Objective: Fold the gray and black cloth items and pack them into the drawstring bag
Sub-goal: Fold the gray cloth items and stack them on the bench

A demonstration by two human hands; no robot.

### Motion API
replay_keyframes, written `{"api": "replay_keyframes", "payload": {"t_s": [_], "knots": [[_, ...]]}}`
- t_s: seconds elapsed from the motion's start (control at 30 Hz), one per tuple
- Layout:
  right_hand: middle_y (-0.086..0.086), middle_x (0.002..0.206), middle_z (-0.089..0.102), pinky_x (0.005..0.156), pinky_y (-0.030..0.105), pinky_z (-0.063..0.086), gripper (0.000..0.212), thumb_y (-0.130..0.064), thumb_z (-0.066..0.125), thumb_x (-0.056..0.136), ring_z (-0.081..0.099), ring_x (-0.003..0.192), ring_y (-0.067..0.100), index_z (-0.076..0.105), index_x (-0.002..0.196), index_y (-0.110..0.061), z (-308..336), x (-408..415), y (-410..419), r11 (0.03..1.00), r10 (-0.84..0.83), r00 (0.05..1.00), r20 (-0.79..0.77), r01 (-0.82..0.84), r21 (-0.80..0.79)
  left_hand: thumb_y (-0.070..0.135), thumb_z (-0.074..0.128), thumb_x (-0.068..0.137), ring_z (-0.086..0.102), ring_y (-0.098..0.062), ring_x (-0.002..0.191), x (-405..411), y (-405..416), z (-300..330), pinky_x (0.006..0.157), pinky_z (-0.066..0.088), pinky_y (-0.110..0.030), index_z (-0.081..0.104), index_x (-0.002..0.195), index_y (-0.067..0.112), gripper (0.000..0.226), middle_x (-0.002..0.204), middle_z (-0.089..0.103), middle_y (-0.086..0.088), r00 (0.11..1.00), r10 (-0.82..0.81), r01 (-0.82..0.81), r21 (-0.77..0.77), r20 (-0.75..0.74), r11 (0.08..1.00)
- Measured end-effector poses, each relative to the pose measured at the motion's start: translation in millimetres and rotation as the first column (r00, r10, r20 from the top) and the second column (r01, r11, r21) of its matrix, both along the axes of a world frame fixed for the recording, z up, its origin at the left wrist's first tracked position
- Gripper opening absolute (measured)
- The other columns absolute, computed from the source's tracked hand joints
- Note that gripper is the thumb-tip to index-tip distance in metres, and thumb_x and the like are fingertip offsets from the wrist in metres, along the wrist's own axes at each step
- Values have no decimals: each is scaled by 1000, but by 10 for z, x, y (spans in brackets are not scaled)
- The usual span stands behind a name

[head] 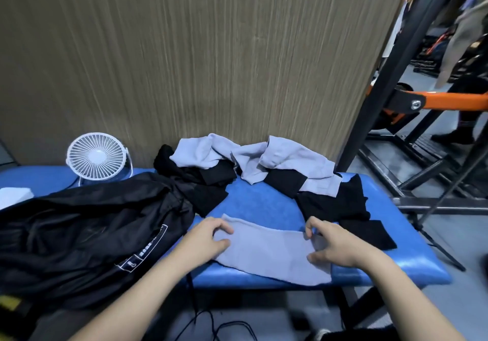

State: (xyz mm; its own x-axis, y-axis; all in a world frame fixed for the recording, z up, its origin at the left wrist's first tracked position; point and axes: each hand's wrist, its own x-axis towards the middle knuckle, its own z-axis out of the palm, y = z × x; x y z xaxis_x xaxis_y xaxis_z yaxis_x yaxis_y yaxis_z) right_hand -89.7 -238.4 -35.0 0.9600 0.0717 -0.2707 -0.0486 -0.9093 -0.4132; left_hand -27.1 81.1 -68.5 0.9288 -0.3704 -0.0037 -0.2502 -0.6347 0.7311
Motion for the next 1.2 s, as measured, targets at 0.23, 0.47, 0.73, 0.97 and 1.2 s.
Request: {"api": "replay_keyframes", "payload": {"t_s": [0.23,0.47,0.73,0.97,1.2], "knots": [[2,97,49,72,22,44,39,-3,60,79,53,82,14,45,85,-39,-35,35,-2,992,-58,975,216,33,121,27,71,83,50,-7,111,26,-89,-6,89,35,-20,60,119,30,38,115,49,9,1000,-19,16,142,22,990],[-3,77,62,67,30,48,19,-8,58,89,57,74,21,49,86,-24,-99,65,28,997,-80,949,304,77,22,31,68,85,50,-8,114,47,-135,-21,88,36,-19,51,133,26,52,118,41,8,999,-26,15,199,48,980],[-4,75,52,60,26,41,33,-7,64,74,43,62,13,53,91,-33,4,12,31,983,-107,994,-5,107,146,37,70,82,50,-7,108,45,-133,-21,81,38,-23,48,128,32,51,118,39,12,999,-18,11,197,37,980],[4,81,49,63,18,36,36,4,52,75,49,78,9,53,79,-32,40,88,30,951,-273,916,295,210,228,38,65,87,49,-6,95,56,-160,-40,77,37,-23,51,125,36,41,108,46,12,995,-70,55,207,69,977],[1,88,57,66,15,39,44,10,57,72,48,72,10,61,86,-31,211,97,360,920,-245,857,453,57,388,28,54,96,49,-5,85,66,-155,-67,73,35,-22,52,129,32,34,97,46,12,994,-69,54,161,88,985]]}}
